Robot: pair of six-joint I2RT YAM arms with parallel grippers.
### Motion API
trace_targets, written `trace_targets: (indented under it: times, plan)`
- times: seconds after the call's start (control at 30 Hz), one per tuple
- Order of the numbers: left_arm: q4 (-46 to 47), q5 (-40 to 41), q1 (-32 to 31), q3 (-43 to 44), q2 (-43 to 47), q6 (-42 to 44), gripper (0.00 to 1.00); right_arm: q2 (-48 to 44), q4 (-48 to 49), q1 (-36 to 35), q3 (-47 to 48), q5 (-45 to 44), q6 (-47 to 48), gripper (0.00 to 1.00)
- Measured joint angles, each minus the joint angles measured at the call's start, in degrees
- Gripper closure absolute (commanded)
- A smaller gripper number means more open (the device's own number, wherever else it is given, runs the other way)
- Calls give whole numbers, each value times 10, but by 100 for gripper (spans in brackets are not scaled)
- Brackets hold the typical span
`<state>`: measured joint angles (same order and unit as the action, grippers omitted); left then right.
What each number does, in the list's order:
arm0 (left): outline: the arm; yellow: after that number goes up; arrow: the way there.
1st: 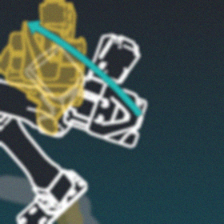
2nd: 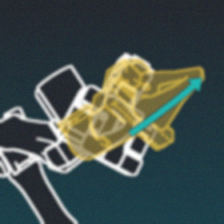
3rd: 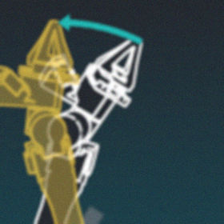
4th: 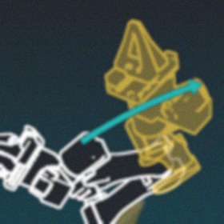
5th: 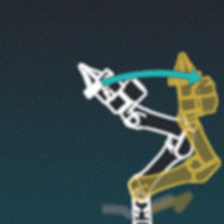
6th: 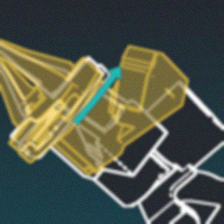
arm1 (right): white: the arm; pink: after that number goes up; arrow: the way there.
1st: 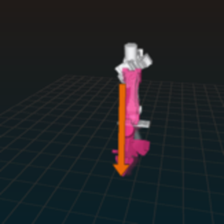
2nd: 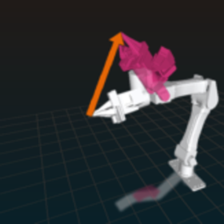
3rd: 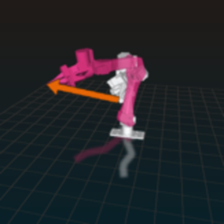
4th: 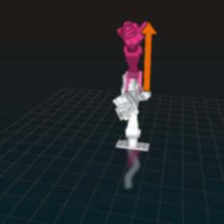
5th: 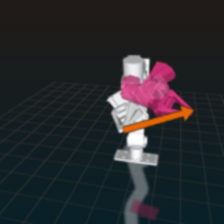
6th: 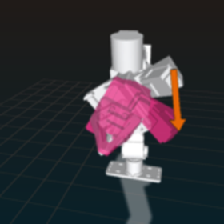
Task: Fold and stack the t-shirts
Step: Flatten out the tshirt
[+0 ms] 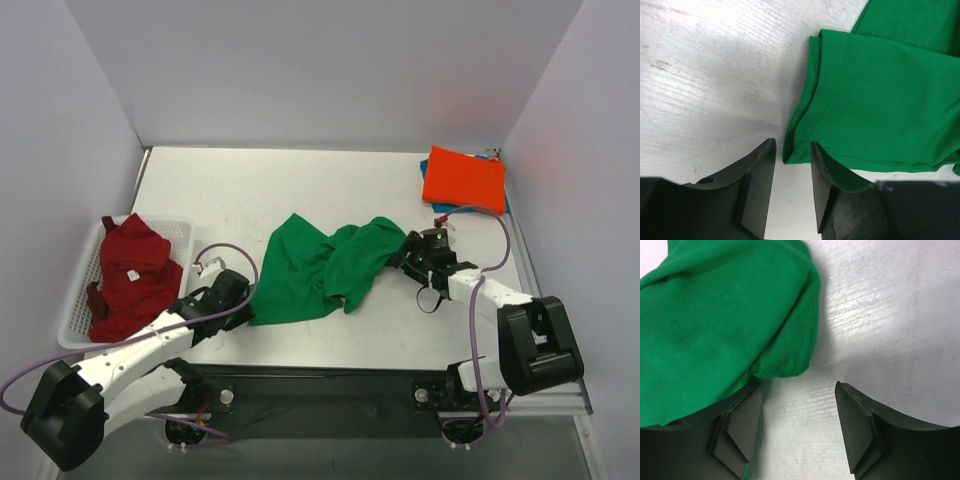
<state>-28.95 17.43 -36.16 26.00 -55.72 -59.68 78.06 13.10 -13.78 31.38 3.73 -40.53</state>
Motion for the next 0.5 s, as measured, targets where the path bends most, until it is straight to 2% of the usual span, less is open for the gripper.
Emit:
trace_targets:
  times: [0.3, 0.37, 0.47, 0.5]
  plan:
    - [19, -12, -10, -18, -17, -12, 64, 47, 54, 7, 0, 19, -14, 43]
    - [26, -14, -12, -20, -21, -14, 71, 56, 73, 8, 0, 23, -17, 44]
    - [36, -17, -13, -20, -25, -15, 88, 69, 99, 11, 0, 26, -22, 48]
    - [39, -18, -13, -20, -26, -16, 98, 73, 108, 11, 0, 27, -24, 50]
